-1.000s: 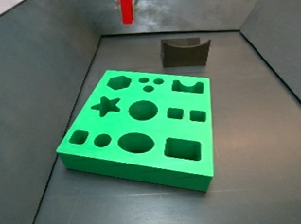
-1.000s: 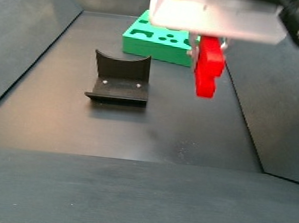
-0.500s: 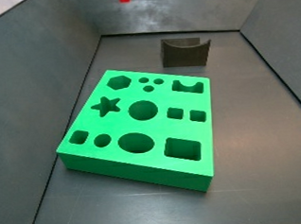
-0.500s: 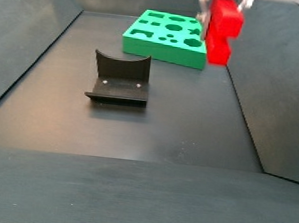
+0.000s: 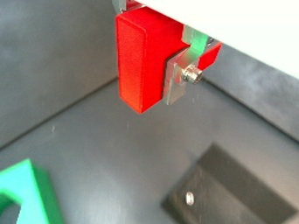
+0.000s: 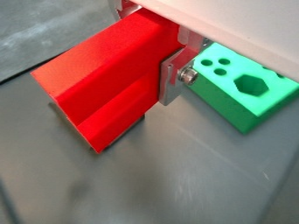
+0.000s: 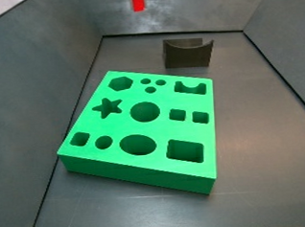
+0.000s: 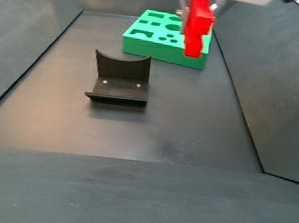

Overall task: Pick up the double-square object. Move up. Rotate the double-square object. Place the double-square object on the fixture. Regrasp the double-square object. Move to above the board. Insert the double-square object.
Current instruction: Place the double-square object on the fixture.

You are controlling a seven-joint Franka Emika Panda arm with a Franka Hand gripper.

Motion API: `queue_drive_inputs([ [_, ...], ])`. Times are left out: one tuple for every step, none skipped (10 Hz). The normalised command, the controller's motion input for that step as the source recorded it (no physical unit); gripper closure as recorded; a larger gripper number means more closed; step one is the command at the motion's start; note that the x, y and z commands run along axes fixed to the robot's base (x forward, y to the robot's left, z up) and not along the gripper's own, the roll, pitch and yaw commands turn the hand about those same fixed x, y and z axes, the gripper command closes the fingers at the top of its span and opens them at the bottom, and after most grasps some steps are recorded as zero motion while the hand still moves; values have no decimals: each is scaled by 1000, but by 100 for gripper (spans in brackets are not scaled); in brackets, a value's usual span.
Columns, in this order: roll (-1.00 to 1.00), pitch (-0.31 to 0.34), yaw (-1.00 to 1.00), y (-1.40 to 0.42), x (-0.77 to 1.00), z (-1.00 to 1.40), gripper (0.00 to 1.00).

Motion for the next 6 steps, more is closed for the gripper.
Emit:
queue_drive_inputs([
  [-221,-39,29,-384,1000,-243,100],
  [-166,-27,19,-320,1000,-226,100],
  [-130,-18,14,-273,1000,-199,100],
  [-103,-12,19,-215,1000,-170,100],
  [-93,-8,21,-185,1000,-154,100],
  [-87,2,22,-140,1000,-132,100],
])
